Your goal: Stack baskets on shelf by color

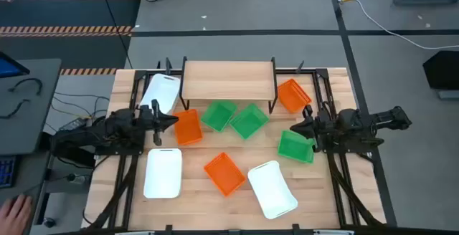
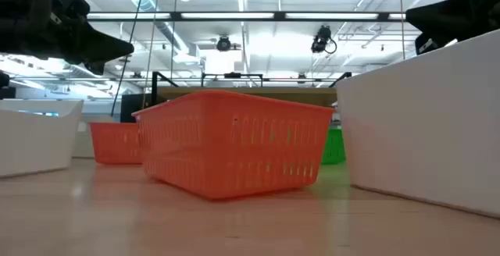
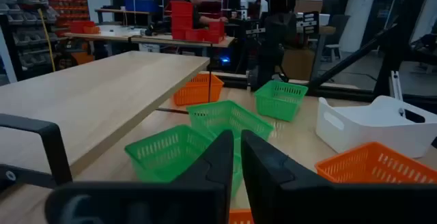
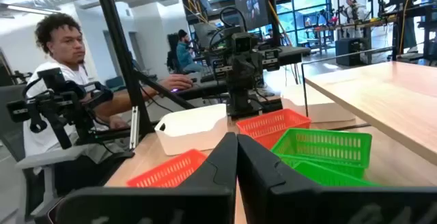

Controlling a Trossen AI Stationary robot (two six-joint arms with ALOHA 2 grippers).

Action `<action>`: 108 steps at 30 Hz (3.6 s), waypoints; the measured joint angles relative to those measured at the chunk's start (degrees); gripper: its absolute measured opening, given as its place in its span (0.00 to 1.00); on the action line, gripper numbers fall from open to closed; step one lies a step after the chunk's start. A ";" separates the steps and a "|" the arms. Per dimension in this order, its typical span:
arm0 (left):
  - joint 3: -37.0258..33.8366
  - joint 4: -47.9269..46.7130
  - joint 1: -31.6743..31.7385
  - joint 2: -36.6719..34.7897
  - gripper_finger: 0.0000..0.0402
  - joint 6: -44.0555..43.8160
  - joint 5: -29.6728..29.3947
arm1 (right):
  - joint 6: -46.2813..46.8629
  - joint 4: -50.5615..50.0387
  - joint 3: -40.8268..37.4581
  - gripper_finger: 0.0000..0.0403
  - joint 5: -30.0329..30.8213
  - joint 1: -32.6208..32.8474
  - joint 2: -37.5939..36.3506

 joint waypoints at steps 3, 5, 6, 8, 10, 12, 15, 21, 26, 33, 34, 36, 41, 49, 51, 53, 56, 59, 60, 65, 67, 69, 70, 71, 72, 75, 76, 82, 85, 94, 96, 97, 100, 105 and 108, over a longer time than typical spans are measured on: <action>0.00 0.00 -0.01 0.00 0.09 0.00 0.01 | 0.00 -0.01 0.00 0.04 0.01 0.01 0.02; 0.00 -0.02 0.00 0.00 0.08 -0.02 0.02 | 0.00 0.01 0.02 0.04 0.00 -0.01 0.02; 0.00 -0.02 -0.02 0.00 0.08 0.00 0.02 | 0.00 0.01 0.00 0.04 0.00 -0.01 0.00; 0.00 0.00 -0.02 0.00 0.08 -0.02 0.02 | 0.00 -0.01 0.00 0.04 0.00 0.01 0.00; 0.00 -0.02 0.00 0.00 0.07 0.00 0.02 | 0.00 0.00 0.00 0.04 0.00 0.00 0.01; 0.00 -0.01 0.00 0.00 0.08 0.00 0.02 | 0.00 -0.01 0.00 0.04 0.00 -0.01 0.02; 0.00 -0.02 0.00 0.00 0.09 0.00 0.02 | 0.00 -0.01 0.00 0.04 0.00 0.01 0.00; 0.00 -0.02 -0.01 0.00 0.09 0.00 0.01 | 0.00 -0.01 0.02 0.04 0.00 -0.01 0.02; 0.00 -0.02 -0.02 0.00 0.08 0.00 0.00 | 0.00 -0.01 0.00 0.04 0.00 0.00 0.01; 0.00 -0.01 -0.01 0.00 0.07 -0.01 0.01 | 0.00 -0.01 0.02 0.04 0.00 0.01 0.02; 0.00 -0.01 0.00 0.00 0.08 -0.02 0.01 | 0.00 0.00 0.00 0.04 0.00 0.00 0.02; 0.00 -0.02 0.00 0.00 0.08 0.00 0.02 | 0.00 -0.01 0.00 0.04 0.00 0.00 0.01; 0.00 0.00 0.00 0.00 0.09 0.00 0.01 | 0.00 0.00 0.02 0.04 0.00 0.01 0.02; 0.00 -0.02 0.00 0.00 0.06 -0.01 0.00 | 0.00 0.00 0.01 0.04 0.00 0.00 0.01; 0.00 -0.02 -0.01 0.00 0.07 0.00 0.02 | 0.00 0.01 0.01 0.04 0.00 0.01 0.00; 0.00 -0.02 -0.01 0.00 0.07 0.00 0.02 | 0.00 -0.01 0.00 0.04 0.00 -0.01 0.02; 0.00 -0.01 0.00 0.00 0.08 0.00 0.01 | -0.56 -0.01 0.01 0.04 0.03 0.00 0.00; 0.00 0.00 -0.01 0.00 0.09 -0.01 0.02 | -7.19 0.01 0.00 0.04 1.36 -0.17 0.00; 0.00 0.00 0.00 0.00 0.09 -0.02 0.00 | -9.10 0.01 0.00 0.04 1.75 -0.17 0.00; 0.00 0.04 0.00 0.00 0.07 -0.03 0.02 | -13.82 3.16 0.01 0.04 3.22 -0.17 0.00; 0.00 0.77 -0.02 0.00 0.07 -0.04 0.00 | -13.65 4.44 0.00 0.04 3.16 -0.17 0.02; 0.00 1.94 -0.02 0.00 0.06 -0.16 0.02 | -12.39 6.16 0.02 0.04 3.17 -0.17 0.00; 0.00 2.30 -0.02 0.00 0.06 -0.85 0.01 | -12.00 6.52 0.02 0.04 3.15 -0.17 0.00; 0.00 2.59 -0.02 0.00 0.06 -1.80 0.02 | -11.69 6.90 0.02 0.04 3.15 -0.17 0.00; 0.00 2.76 -0.02 0.00 0.06 -3.33 0.03 | -11.63 7.39 0.02 0.04 3.16 -0.17 0.00; 0.00 2.70 -0.02 0.00 0.07 -7.84 0.01 | -12.81 9.18 0.02 0.04 3.67 -0.17 0.01; 0.00 2.73 -0.02 0.00 0.08 -9.07 0.00 | -13.18 10.17 0.02 0.04 3.79 -0.17 0.02; 0.04 10.35 -0.13 -0.02 0.10 -11.83 -0.44 | -6.22 12.47 0.02 0.04 3.91 -0.17 0.02; 0.07 12.05 -0.21 0.00 0.12 -11.84 -0.81 | -3.25 12.45 0.02 0.04 3.65 -0.17 0.02; 0.07 11.57 -0.23 0.00 0.36 -11.51 -4.37 | -8.26 11.82 0.02 0.05 4.99 -0.17 0.29; 0.07 11.77 -0.21 0.01 0.44 -11.21 -6.41 | -9.63 11.80 0.02 0.06 7.74 -0.17 0.65; 0.07 12.13 -0.21 0.02 0.48 -10.50 -7.09 | -10.37 11.87 0.02 0.07 9.33 -0.17 0.95; 0.07 12.41 -0.21 0.02 0.59 -8.46 -8.48 | -12.71 12.79 0.02 0.13 13.15 -0.26 1.81; 0.07 12.47 0.43 0.02 0.66 -6.50 -11.99 | -13.64 13.45 2.86 0.28 16.73 -2.48 5.36; 0.14 12.84 1.56 0.04 0.66 -4.17 -12.72 | -14.81 11.20 7.63 0.38 16.29 -4.17 10.83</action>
